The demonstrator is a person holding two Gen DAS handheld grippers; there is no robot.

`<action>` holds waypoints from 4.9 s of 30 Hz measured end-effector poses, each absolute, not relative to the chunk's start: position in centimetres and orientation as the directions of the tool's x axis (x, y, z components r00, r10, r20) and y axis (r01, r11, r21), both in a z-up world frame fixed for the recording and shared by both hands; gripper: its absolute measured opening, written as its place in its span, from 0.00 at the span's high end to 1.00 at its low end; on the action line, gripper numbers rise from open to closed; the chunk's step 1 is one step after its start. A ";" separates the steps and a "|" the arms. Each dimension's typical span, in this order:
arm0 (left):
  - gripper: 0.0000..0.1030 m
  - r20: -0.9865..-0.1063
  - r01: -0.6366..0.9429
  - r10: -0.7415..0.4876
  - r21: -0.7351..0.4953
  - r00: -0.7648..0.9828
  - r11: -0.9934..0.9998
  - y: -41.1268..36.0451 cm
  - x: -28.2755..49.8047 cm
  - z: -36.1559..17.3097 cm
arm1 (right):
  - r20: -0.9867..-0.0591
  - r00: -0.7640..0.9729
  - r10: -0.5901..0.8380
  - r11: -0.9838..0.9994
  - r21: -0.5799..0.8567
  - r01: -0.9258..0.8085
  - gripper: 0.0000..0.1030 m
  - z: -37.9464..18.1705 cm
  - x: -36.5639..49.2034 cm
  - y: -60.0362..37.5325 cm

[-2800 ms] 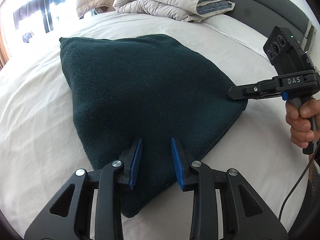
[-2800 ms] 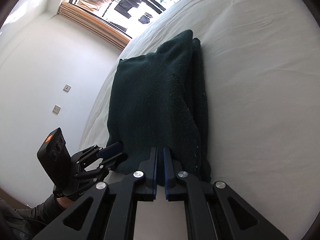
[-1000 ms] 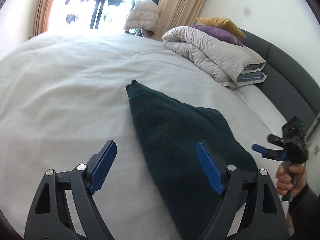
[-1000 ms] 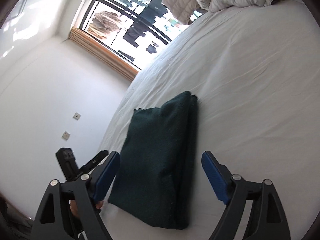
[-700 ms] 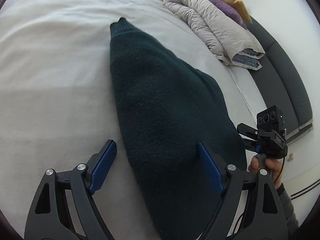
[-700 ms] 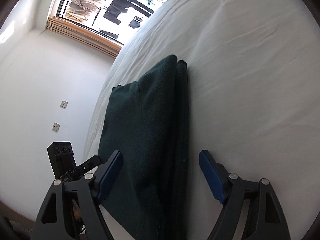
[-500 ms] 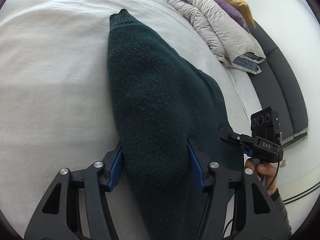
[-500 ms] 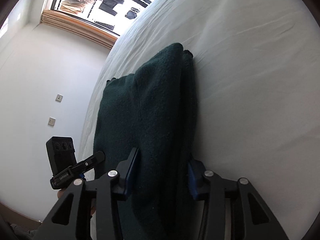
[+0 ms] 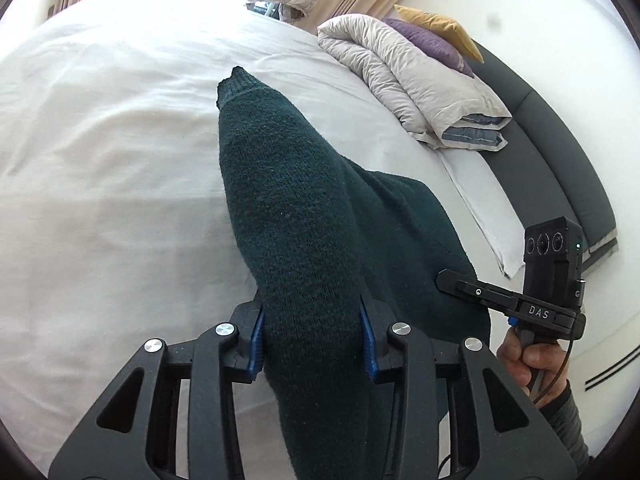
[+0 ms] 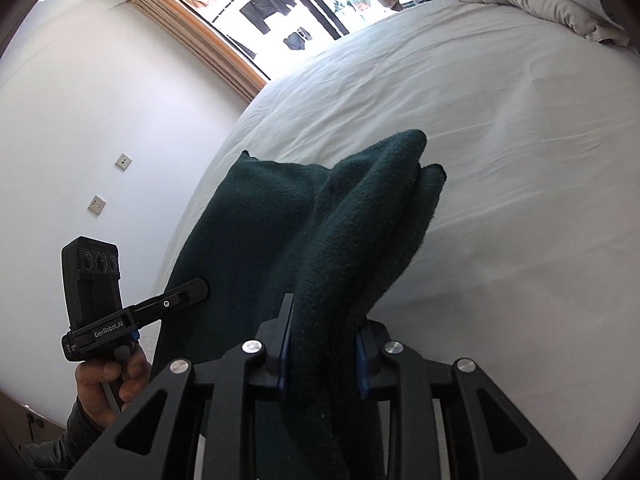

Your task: Fold small clothes

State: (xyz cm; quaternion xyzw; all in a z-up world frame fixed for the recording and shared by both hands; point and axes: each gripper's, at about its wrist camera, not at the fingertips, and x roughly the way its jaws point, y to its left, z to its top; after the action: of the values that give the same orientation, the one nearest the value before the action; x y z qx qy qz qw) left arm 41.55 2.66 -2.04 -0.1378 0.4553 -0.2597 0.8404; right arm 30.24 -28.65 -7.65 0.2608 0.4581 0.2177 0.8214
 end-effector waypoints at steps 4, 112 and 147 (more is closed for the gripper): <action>0.66 -0.697 0.325 -0.512 -0.397 0.503 0.858 5.6 35.8 0.5 | -0.597 0.479 0.644 0.729 0.669 -0.145 0.74 -6.9 26.4 -25.2; 0.00 -0.746 -0.083 0.068 0.017 0.662 0.996 12.8 5.4 -6.6 | -0.723 0.688 0.057 0.996 0.090 0.012 0.00 -3.4 0.1 -11.2; 0.00 -0.755 -0.080 0.069 0.022 0.652 0.997 12.0 5.3 -7.4 | -0.731 0.679 0.065 0.996 0.086 -0.002 0.00 -4.0 0.1 -11.0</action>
State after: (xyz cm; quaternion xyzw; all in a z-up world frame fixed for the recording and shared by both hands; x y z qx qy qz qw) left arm 5.31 11.96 -7.44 -0.0064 0.4153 0.0410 0.9087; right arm 0.07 -11.00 -4.00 0.0393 0.4002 0.0181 0.9154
